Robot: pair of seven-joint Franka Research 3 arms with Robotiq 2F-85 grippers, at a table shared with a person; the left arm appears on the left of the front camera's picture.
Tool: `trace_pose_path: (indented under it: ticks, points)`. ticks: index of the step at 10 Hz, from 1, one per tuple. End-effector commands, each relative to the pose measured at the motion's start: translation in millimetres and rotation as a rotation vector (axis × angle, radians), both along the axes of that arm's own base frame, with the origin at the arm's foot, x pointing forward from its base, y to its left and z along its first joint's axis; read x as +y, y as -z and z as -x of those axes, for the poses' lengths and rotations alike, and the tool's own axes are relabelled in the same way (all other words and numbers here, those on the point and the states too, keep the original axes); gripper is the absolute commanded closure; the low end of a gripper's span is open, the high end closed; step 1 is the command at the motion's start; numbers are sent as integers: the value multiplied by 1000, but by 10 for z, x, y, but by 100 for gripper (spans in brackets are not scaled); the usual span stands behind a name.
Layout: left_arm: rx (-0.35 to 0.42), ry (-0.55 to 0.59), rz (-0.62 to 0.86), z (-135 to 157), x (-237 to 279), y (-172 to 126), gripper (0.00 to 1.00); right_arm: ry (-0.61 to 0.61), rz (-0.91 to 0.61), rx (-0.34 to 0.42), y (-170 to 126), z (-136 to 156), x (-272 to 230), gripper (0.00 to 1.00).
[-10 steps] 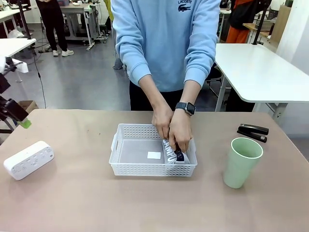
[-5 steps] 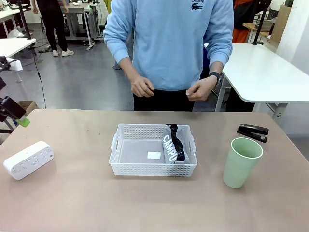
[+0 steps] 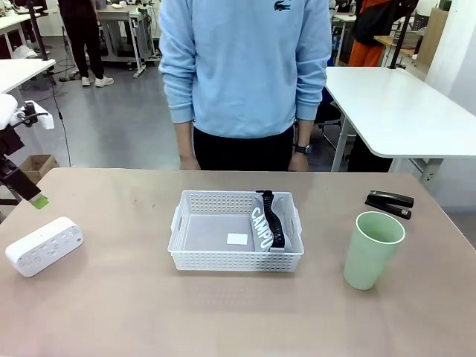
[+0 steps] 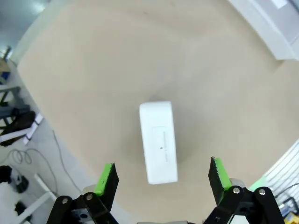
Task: Efficiently arrange items inside the basket to fit them all.
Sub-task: Pick up the Digital clock and place it inside the Organizing basket.
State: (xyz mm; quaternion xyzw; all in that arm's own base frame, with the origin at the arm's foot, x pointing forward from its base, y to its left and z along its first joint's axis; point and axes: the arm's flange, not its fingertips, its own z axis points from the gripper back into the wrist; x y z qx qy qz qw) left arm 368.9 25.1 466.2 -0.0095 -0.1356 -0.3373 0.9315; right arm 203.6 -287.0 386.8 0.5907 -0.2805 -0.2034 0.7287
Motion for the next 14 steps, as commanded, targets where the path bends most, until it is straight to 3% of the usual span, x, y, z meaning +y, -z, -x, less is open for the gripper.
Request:
trace_pose_path:
  ticks: [1,5,10,12,14]
  points:
    - [7,14,-45,319,119,520,0,5,5,-36,-20,-19,-6,0]
    - [137,57,-59,204,232,1047,0,5,5,-36,-20,-19,-6,0]
    - [192,128,-14,130,193,1493,0,5,5,-36,-20,-19,-6,0]
    - [159,163,13,112,119,1608,0,5,5,-36,-20,-19,-6,0]
    - [189,152,-29,69,108,1684,0,5,5,-36,-20,-19,-6,0]
